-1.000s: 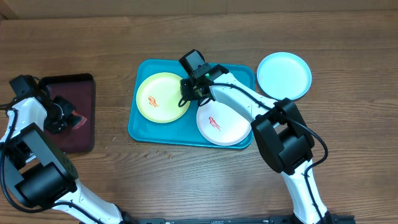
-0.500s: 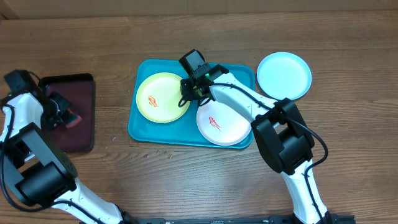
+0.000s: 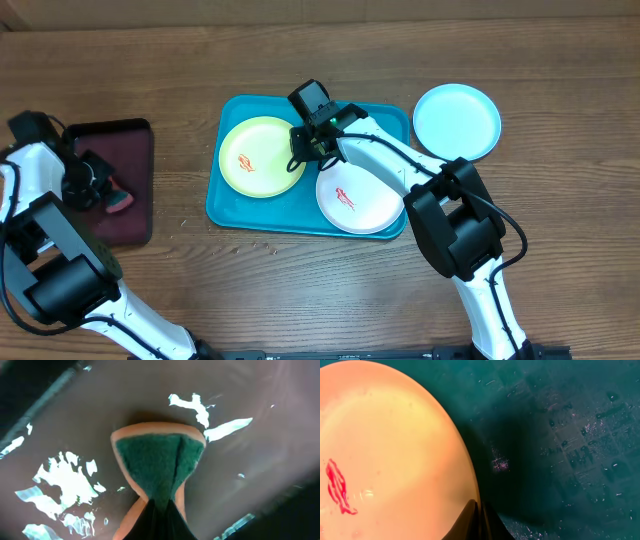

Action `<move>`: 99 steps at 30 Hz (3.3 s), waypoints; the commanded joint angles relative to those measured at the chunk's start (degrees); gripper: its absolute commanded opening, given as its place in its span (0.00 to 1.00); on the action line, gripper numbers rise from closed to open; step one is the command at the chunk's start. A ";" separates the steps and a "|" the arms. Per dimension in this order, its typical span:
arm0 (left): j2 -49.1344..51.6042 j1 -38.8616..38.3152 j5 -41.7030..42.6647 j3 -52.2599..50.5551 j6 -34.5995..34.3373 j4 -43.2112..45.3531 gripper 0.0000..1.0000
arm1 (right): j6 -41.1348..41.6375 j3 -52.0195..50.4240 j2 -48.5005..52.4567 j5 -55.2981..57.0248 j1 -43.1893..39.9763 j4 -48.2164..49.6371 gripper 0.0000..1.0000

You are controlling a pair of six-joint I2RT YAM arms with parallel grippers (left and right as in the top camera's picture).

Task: Clean dirty plates on tray and stack at the side
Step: 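Dip and rub the sponge in the soapy water with the left gripper, then carry the sponge with the left gripper onto the yellow plate, then scrub the red smear on the yellow plate with the left-held sponge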

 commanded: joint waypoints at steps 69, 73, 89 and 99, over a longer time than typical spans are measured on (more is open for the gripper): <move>-5.44 -41.70 4.28 -0.17 -7.15 7.23 0.04 | 12.61 -3.58 0.37 -1.99 -0.72 0.81 0.57; -5.40 -41.70 4.26 -0.17 -7.13 7.39 0.04 | 7.43 -2.25 0.37 -2.01 -2.43 0.87 0.57; -3.02 -41.72 4.61 -0.24 -7.10 5.38 0.04 | -6.82 -3.21 1.75 -1.88 -3.80 9.42 0.34; -2.84 -42.01 4.66 -3.15 -8.17 7.10 0.04 | -6.49 -3.19 2.25 -2.03 -2.62 10.10 0.12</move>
